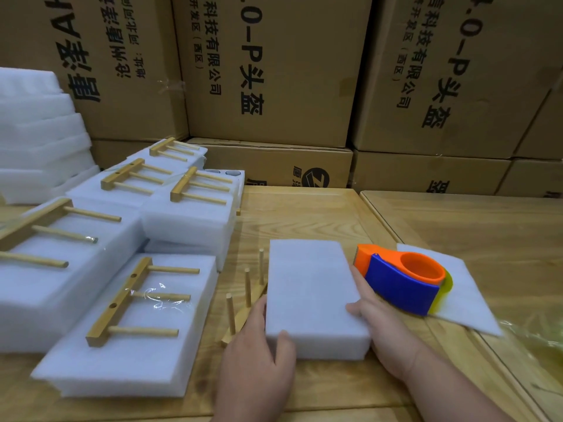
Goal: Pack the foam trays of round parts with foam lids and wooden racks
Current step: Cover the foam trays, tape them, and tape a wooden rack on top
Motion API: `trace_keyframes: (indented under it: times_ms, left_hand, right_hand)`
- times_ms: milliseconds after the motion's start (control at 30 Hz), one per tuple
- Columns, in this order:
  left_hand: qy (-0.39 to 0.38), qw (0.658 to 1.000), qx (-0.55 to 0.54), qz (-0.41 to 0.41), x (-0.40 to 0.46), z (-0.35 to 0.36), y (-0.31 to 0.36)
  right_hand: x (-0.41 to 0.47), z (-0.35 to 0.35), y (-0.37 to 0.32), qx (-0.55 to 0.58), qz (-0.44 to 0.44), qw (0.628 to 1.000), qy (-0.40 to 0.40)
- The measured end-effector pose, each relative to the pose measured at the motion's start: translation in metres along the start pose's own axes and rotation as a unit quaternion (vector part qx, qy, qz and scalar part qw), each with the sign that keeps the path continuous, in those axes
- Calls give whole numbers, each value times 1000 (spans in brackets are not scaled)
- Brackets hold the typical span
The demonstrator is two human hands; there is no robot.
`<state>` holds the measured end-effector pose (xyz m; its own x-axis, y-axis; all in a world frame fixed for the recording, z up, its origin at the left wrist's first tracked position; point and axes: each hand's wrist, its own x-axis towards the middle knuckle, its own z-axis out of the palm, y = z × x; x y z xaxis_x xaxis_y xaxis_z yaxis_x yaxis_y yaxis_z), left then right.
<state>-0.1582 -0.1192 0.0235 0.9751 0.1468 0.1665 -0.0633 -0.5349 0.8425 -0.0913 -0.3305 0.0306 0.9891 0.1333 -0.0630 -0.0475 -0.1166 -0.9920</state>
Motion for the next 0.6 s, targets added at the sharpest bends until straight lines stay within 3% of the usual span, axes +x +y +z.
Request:
trace_keyframes:
  times_ms: [100, 200, 267, 333, 467, 533, 600]
  left_hand:
    - [-8, 1000, 0, -2, -8, -5, 0]
    - [-23, 999, 13, 23, -14, -8, -3]
    - [33, 998, -17, 55, -19, -9, -6]
    - [137, 984, -62, 97, -21, -14, -6]
    - [263, 947, -50, 178, -17, -29, 3]
    - [260, 950, -53, 161, -9, -43, 12]
    - [195, 972, -97, 86, 5, -59, 25]
  right_hand:
    - [0, 3, 7, 35, -28, 999, 8]
    - [4, 1, 16, 109, -66, 988, 91]
    - [8, -4, 18, 211, -36, 968, 131]
    - [13, -7, 16, 281, -4, 948, 150]
    - [13, -3, 13, 250, -13, 957, 149]
    - [11, -2, 15, 215, -38, 964, 152]
    - [9, -3, 16, 203, -51, 966, 155]
